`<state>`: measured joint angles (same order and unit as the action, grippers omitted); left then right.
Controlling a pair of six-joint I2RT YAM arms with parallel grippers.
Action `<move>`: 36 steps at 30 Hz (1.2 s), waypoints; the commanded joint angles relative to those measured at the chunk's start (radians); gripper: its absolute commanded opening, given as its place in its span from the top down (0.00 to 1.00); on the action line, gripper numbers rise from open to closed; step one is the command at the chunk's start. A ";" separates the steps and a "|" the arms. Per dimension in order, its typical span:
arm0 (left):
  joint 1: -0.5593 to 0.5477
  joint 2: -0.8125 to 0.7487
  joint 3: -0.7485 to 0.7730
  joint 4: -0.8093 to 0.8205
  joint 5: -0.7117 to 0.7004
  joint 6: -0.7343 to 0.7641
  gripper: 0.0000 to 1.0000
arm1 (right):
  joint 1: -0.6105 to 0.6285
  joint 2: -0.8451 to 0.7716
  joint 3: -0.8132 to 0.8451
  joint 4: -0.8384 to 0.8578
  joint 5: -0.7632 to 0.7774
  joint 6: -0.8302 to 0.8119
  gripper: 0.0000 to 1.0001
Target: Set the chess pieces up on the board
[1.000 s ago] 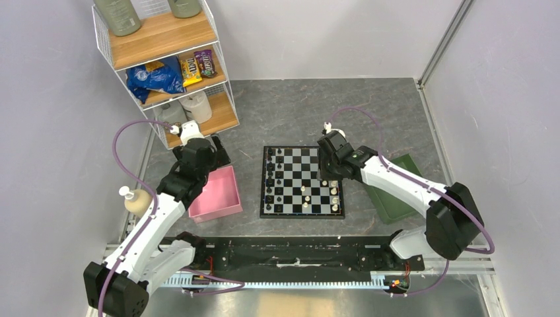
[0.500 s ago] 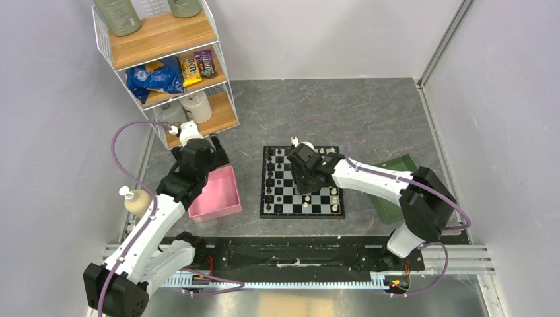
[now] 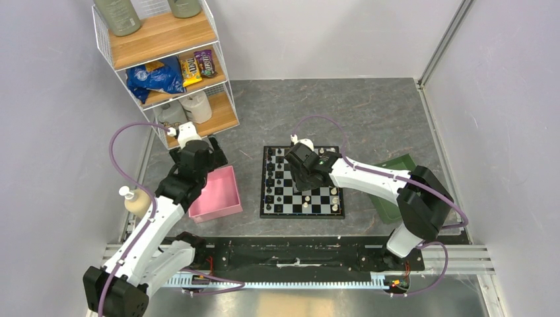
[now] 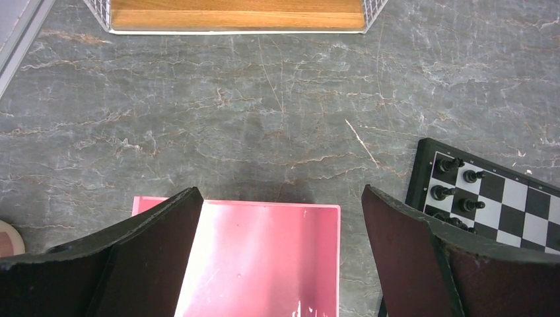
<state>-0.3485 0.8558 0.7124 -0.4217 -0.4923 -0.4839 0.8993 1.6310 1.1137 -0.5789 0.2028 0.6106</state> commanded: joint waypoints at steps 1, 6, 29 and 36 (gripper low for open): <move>0.004 0.013 0.010 0.030 -0.004 0.022 0.00 | 0.003 -0.023 0.029 -0.003 0.052 0.009 0.52; 0.004 0.011 0.016 0.021 -0.018 0.030 0.00 | 0.003 -0.002 0.041 -0.018 0.069 0.010 0.52; 0.012 0.020 0.009 0.021 -0.011 0.035 0.00 | -0.043 0.070 0.066 -0.019 0.024 -0.038 0.65; 0.011 0.032 0.009 0.024 -0.002 0.034 0.00 | -0.048 0.088 0.063 -0.008 -0.023 -0.044 0.68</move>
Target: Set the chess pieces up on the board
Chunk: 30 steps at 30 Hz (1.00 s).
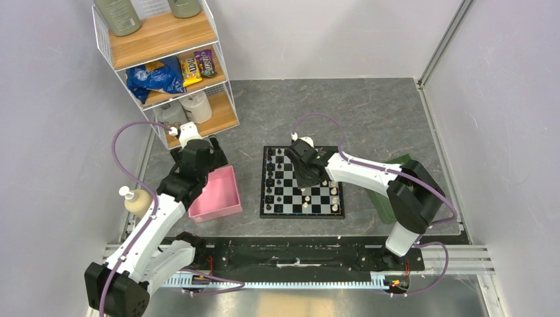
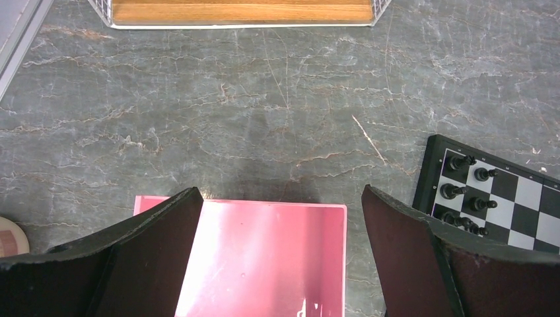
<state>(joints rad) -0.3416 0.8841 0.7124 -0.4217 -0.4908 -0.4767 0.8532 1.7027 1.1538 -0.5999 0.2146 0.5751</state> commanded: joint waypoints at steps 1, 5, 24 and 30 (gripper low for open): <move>0.006 0.004 0.007 0.024 -0.003 0.026 0.00 | -0.002 0.018 0.020 0.019 -0.043 -0.006 0.69; 0.007 0.001 0.005 0.024 -0.003 0.026 0.00 | -0.002 0.023 0.006 0.029 -0.054 0.002 0.68; 0.008 -0.016 -0.001 0.018 -0.012 0.025 0.00 | -0.006 -0.096 -0.045 -0.017 0.031 0.008 0.84; 0.008 -0.019 0.000 0.016 -0.009 0.024 0.00 | -0.049 -0.222 -0.140 -0.029 0.029 0.033 0.84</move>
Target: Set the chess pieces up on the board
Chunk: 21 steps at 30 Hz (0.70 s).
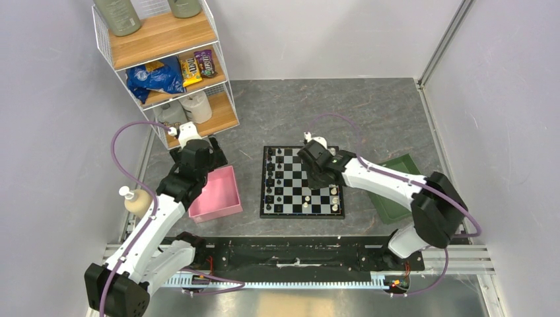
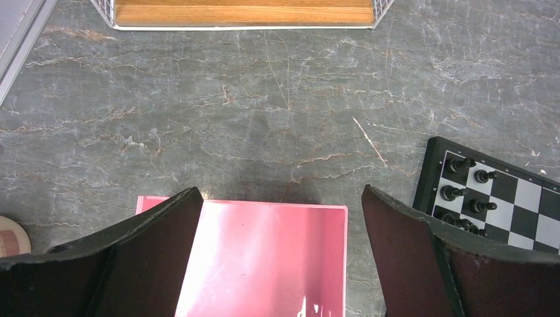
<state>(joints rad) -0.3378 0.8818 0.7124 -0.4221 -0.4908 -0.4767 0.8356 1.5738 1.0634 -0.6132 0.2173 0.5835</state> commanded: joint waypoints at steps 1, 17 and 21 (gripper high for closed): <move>0.005 -0.018 -0.002 0.017 -0.009 0.024 0.00 | -0.039 -0.104 -0.064 -0.016 0.024 0.027 0.83; 0.005 -0.034 -0.010 0.017 -0.006 0.019 0.00 | -0.129 -0.112 -0.164 0.044 0.019 0.033 0.82; 0.006 -0.023 -0.005 0.017 -0.008 0.023 0.00 | -0.135 -0.102 -0.166 0.058 -0.010 0.025 0.82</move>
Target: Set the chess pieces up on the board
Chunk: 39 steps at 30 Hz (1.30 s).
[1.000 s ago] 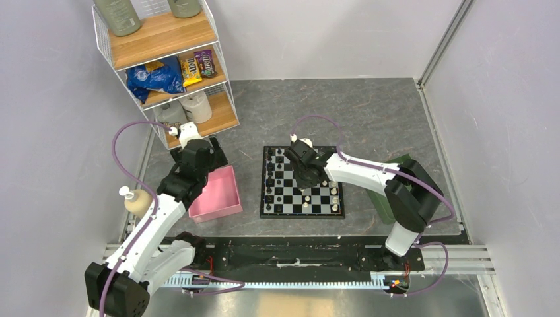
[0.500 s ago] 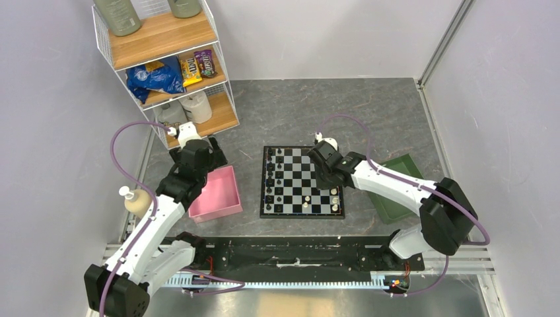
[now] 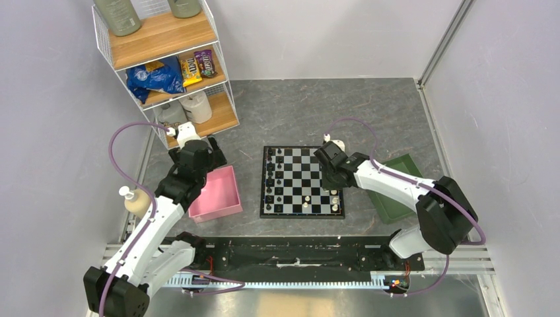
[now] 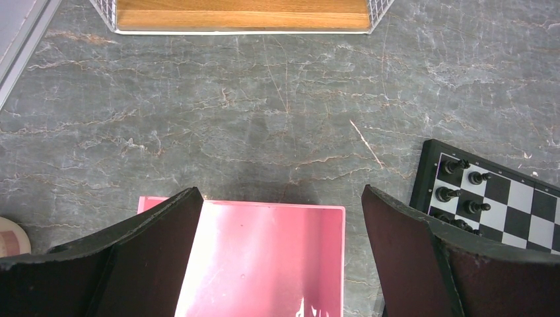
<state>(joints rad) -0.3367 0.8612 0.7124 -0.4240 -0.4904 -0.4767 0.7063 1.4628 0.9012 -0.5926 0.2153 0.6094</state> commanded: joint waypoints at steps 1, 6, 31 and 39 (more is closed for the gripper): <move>0.004 -0.002 -0.003 0.019 -0.008 0.020 0.00 | -0.006 0.009 -0.004 0.039 -0.013 0.001 0.82; 0.004 0.004 -0.002 0.025 -0.005 0.020 0.00 | -0.005 0.010 -0.016 0.054 -0.035 0.006 0.82; 0.005 0.017 -0.001 0.033 0.000 0.012 0.00 | 0.013 -0.113 0.060 -0.007 -0.154 -0.048 0.61; 0.005 -0.003 -0.011 0.024 -0.014 0.016 0.00 | 0.125 0.038 0.112 0.039 -0.161 0.000 0.56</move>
<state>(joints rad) -0.3351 0.8833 0.7124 -0.4213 -0.4877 -0.4767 0.7792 1.4342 0.9573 -0.5880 0.0746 0.5865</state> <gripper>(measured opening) 0.994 0.424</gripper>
